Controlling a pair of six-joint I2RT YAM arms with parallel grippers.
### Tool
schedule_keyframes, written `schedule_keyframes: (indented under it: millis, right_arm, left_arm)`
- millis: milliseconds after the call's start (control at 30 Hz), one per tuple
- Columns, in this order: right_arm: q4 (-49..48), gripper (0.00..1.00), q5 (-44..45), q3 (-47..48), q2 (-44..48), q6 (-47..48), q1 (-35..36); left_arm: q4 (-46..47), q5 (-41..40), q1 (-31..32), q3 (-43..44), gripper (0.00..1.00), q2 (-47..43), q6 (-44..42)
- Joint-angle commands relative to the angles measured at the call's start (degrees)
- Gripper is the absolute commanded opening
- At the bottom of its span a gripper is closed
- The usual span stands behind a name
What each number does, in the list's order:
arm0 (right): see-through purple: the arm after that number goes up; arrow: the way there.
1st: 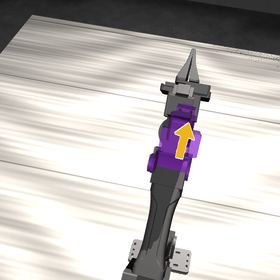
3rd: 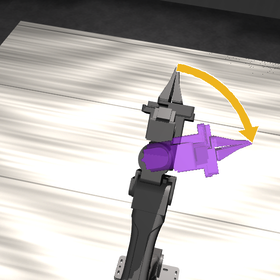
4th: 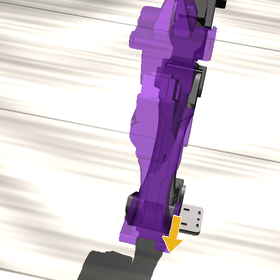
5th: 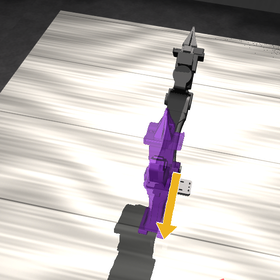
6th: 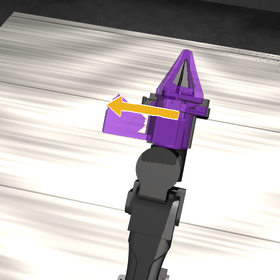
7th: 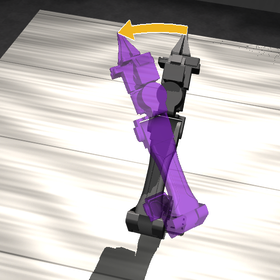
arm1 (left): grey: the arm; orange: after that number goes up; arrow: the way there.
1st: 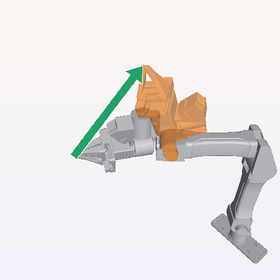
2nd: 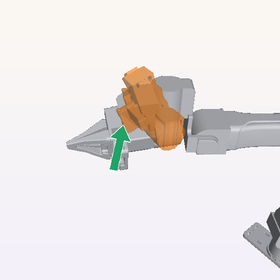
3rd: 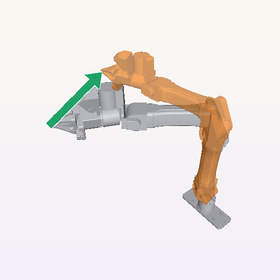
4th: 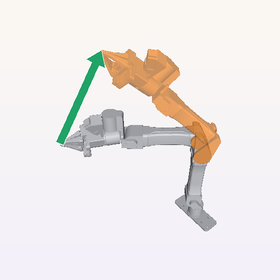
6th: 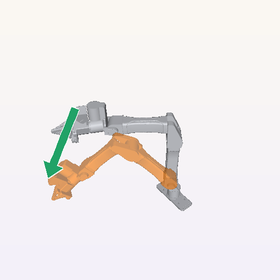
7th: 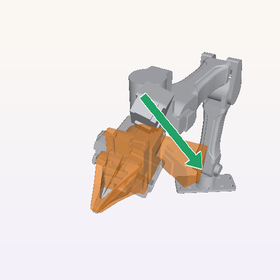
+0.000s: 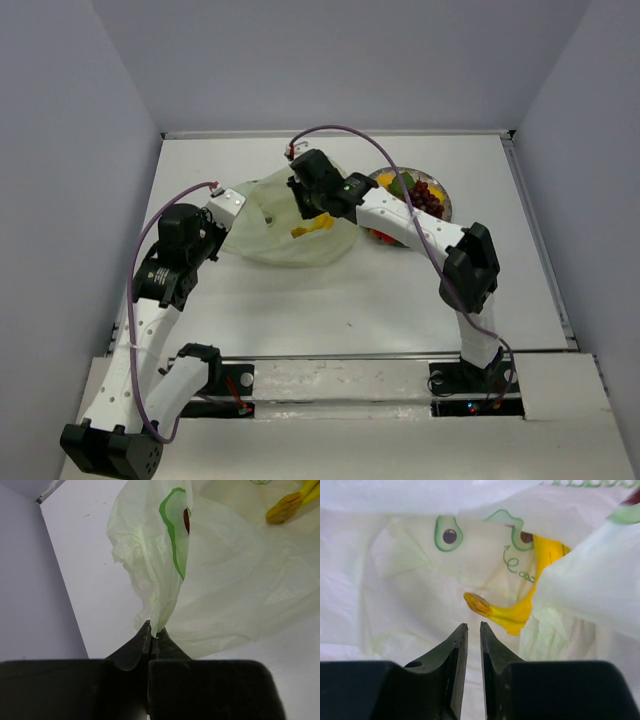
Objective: Take the fake fruits out of the plastic bag
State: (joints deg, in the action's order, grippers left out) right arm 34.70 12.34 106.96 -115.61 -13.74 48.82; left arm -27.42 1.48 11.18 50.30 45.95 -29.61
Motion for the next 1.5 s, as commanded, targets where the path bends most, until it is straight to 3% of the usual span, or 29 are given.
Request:
schedule_keyframes:
  millis: [0,267,467,600,800,967,1233,1367,1467]
  right_arm:
    - [-3.58,0.22,-1.35,2.81,1.97,0.99,-0.13]
    - [-4.9,0.2,-1.53,4.05,2.94,0.29,-0.13]
    - [-4.9,0.2,1.63,-1.57,2.32,-1.9,-1.27]
    - [-4.47,0.2,3.74,-6.49,1.62,-4.36,-2.59]
    - [-0.7,0.2,9.79,-12.2,0.74,-7.53,-5.05]
    - [1.51,0.21,11.48,-18.17,3.46,-10.43,-4.18]
    - [0.11,0.35,11.65,-33.2,10.66,-16.23,4.0]
    - [-0.24,0.5,13.59,-40.15,17.07,-19.31,6.03]
    - [-0.51,0.64,16.22,-38.68,16.48,-16.68,6.03]
  left_arm:
    - [0.26,-0.15,0.25,2.17,0.01,-0.08,-0.54]
    - [0.17,-0.42,0.25,1.9,0.01,-0.25,-0.72]
    - [-1.14,0.28,0.25,1.64,0.01,-0.51,-1.86]
    - [-3.6,3.87,0.25,2.17,0.01,-2.0,-4.05]
    - [-8.86,16.08,0.25,1.65,0.01,-9.37,-11.33]
    - [-13.62,17.86,0.25,-1.25,0.03,-11.15,-16.88]
    - [-19.33,14.35,0.25,-6.53,0.06,-8.78,-22.77]
    - [-18.99,11.71,0.16,-8.9,0.08,-8.78,-24.1]
    - [-17.5,11.88,0.25,-9.35,0.08,-8.16,-23.66]
